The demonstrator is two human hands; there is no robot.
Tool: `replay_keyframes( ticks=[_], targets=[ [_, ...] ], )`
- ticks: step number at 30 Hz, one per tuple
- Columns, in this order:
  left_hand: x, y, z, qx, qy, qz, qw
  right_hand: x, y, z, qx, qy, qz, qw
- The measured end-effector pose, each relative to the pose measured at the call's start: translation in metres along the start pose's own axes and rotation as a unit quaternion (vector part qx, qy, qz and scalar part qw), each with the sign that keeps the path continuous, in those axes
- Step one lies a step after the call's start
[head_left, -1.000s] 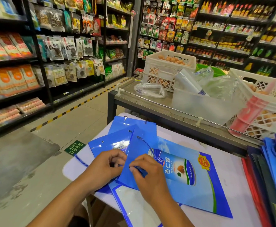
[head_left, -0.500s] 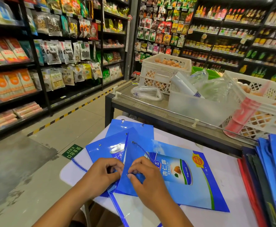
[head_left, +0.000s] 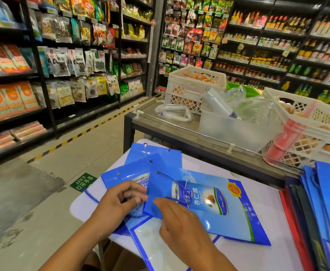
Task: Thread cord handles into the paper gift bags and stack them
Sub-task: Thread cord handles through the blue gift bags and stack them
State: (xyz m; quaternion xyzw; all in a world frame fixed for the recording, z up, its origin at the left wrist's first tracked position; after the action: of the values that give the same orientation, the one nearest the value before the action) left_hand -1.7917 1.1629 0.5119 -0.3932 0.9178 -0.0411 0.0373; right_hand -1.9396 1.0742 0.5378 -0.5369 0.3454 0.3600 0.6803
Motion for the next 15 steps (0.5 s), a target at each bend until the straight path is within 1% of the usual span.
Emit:
replay_keyframes(
  ticks=[2,4,6,8,9,12,13,15],
  targets=[
    [-0.001,0.002,-0.003,0.006,0.022,0.0,1.0,-0.015,-0.006,0.001,-0.019,0.007,-0.029,0.999],
    [-0.006,0.002,-0.007,0.033,0.045,-0.022,0.998,-0.034,-0.016,0.003,-0.039,0.037,-0.056,0.997],
    [-0.013,0.005,-0.01,0.065,0.05,-0.042,0.996,-0.056,-0.028,0.002,-0.036,0.055,-0.084,0.994],
    [-0.011,0.008,-0.009,0.085,0.005,-0.04,0.996,-0.08,-0.042,0.001,-0.042,0.066,-0.123,0.989],
    [-0.007,0.011,-0.007,0.089,-0.034,-0.034,0.995,-0.093,-0.048,0.002,-0.047,0.069,-0.14,0.987],
    [0.007,0.019,-0.013,0.139,-0.157,-0.02,0.978,-0.126,-0.066,0.003,-0.062,0.056,-0.17,0.982],
    [0.011,0.021,-0.015,0.159,-0.177,-0.015,0.971,-0.135,-0.073,0.002,-0.065,0.056,-0.176,0.981],
    [0.009,0.021,-0.017,0.162,-0.172,-0.023,0.971,-0.152,-0.085,0.001,-0.078,0.066,-0.194,0.976]
  ],
)
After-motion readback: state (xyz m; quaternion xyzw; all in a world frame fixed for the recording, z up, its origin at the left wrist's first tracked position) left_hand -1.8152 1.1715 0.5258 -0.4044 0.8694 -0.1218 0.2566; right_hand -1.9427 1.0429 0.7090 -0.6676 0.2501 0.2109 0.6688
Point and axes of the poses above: each hand's wrist, its own y-axis away from the middle knuckle, its own x-axis out of the palm, z = x × y, the point moved 8 cm from there along -y, towards the middle knuckle, and after that the axes turned 7 degrees about -z, right-handed, at the moved point
